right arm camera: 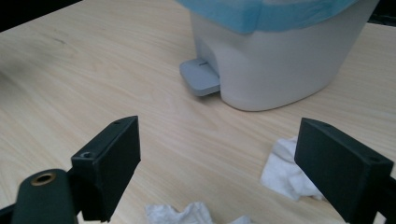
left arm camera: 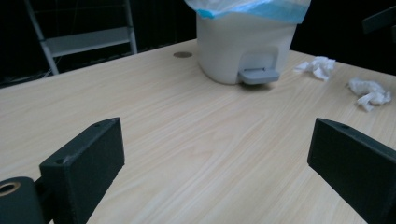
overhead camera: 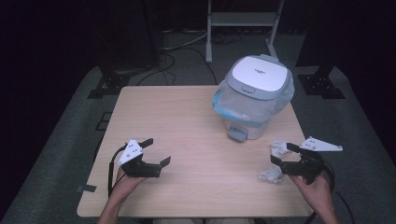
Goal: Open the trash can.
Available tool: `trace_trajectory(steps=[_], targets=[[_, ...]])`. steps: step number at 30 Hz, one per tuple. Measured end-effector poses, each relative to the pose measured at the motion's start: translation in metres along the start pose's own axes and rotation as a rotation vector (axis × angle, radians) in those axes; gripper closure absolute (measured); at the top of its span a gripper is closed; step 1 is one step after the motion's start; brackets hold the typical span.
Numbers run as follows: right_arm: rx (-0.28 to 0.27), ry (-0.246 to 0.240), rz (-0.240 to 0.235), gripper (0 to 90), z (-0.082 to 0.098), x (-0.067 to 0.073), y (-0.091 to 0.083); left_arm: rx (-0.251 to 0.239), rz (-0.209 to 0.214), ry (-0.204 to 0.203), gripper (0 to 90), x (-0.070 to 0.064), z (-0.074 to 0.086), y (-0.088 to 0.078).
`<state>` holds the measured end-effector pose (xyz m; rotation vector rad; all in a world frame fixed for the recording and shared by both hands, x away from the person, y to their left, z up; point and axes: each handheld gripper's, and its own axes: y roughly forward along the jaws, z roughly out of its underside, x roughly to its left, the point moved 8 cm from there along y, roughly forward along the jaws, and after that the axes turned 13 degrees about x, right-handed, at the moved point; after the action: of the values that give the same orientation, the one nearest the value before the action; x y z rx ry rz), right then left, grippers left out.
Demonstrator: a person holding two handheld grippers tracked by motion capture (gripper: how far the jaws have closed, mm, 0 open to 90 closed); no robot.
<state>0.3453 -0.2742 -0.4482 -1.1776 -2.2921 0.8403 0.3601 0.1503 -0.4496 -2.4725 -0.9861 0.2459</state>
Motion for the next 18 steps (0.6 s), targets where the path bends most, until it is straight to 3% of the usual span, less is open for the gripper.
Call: trace_trajectory(steps=[4, 8, 11, 18], targets=[[0.007, 0.024, -0.004, 13.0, -0.009, -0.004, -0.005, -0.002, 0.017, 0.009, 2.9, -0.005, -0.01, 0.006], [-0.008, 0.012, 0.004, 13.0, -0.023, -0.007, -0.013, -0.015, 0.033, 0.037, 2.9, -0.011, -0.017, 0.012], [-0.021, 0.012, 0.007, 13.0, -0.034, -0.008, -0.019, 0.002, 0.042, 0.057, 2.9, -0.015, -0.02, 0.019], [-0.032, 0.024, 0.004, 13.0, -0.059, -0.014, -0.029, 0.004, 0.089, 0.104, 2.9, -0.031, -0.041, 0.041]])
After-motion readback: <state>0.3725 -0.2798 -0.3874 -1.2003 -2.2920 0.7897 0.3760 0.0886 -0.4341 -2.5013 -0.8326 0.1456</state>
